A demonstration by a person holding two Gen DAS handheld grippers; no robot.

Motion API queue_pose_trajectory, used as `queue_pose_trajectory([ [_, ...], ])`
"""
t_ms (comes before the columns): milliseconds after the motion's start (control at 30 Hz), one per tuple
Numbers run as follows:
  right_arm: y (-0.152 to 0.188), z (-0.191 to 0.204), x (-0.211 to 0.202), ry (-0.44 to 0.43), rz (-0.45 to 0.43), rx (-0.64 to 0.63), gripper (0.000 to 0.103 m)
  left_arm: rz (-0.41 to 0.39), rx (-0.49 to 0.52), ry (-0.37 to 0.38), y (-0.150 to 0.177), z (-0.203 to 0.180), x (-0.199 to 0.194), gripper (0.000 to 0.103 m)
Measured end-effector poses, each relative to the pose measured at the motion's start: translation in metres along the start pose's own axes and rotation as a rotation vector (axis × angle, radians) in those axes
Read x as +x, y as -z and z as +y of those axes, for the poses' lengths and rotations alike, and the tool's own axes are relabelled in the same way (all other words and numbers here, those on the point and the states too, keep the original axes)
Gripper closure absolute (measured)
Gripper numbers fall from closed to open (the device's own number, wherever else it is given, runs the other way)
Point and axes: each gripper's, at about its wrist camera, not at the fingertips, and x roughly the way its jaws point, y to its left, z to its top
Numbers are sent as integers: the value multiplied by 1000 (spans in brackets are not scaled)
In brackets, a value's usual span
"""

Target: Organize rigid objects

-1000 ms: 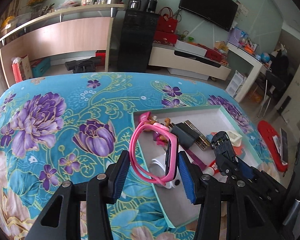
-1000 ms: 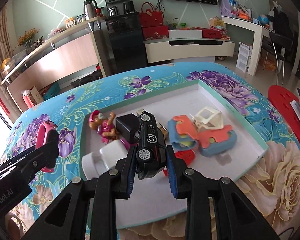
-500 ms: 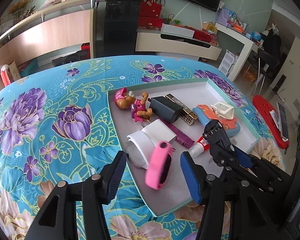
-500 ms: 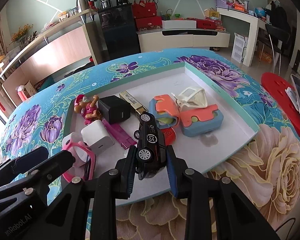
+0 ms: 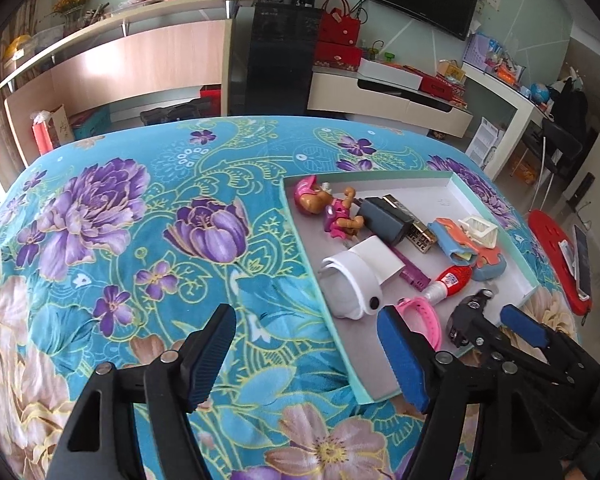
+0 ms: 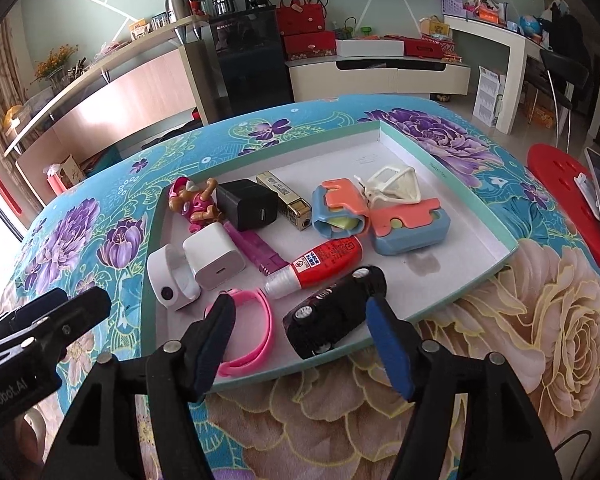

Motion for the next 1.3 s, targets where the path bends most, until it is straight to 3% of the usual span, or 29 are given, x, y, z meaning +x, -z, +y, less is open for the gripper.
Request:
queue_pose_trajectory([
  [300,12,12,-14,6,6,-48,20,57,-115,-102,39,55,-9,26],
  [433,20,22,-19,9,16,-86,20,42,-152,-147,44,69,-15,4],
  [533,26,29,-19,0,40,-112,20,25,-165,-150,46,72,-22,0],
  [900,41,45,-17,-3,82,-163,20,-6,-148,-214,63,74,-33,0],
  [1300,45,46,-4,-16,123,-154,20,40,-144,-237,71,73,-17,0],
])
